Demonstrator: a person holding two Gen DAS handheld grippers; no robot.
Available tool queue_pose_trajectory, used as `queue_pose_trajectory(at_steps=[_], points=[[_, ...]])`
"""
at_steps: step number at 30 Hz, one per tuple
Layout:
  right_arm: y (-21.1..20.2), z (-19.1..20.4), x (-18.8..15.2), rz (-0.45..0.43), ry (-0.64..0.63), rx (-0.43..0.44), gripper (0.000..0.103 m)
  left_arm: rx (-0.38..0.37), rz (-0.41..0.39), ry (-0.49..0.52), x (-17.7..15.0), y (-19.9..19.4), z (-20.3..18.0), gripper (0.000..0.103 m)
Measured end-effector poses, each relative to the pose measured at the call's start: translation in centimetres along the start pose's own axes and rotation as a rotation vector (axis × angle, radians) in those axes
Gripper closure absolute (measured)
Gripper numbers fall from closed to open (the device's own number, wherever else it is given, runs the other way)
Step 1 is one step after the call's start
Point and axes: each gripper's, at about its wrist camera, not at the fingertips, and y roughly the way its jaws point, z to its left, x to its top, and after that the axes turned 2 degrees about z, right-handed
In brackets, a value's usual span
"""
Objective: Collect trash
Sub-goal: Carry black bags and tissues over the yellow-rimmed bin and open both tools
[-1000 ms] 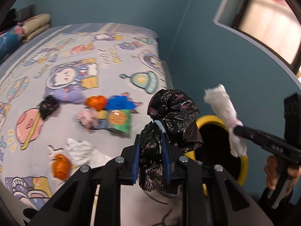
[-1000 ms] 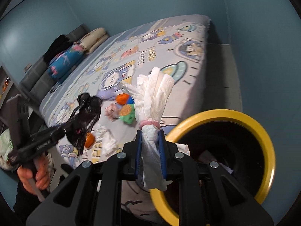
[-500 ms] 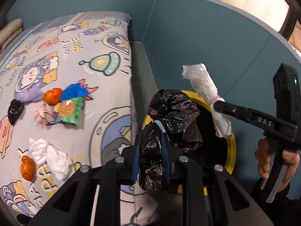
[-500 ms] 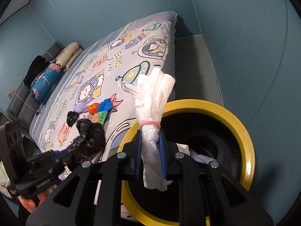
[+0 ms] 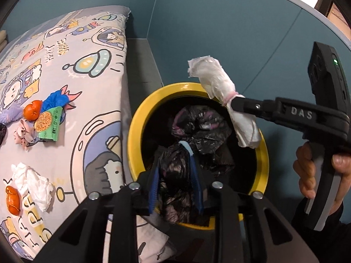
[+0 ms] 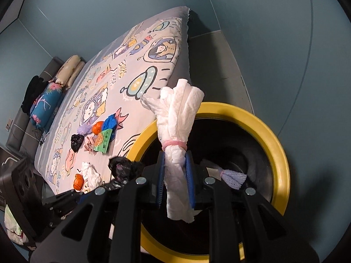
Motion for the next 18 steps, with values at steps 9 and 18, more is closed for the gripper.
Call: queue_pose_trajectory(at_steps=[9,18], points=[[-1.1,-0.6,0.4,-0.038,0.026,0.013,0.067,0.016,-0.044,-0.017,-0.5,-1.8,0.8,0.042],[-1.4,2.3,0.4,-0.048,-0.063,0.087,0.056,0.093,-0.079,-0.097,-1.4,-4.2,4.9,0.031]])
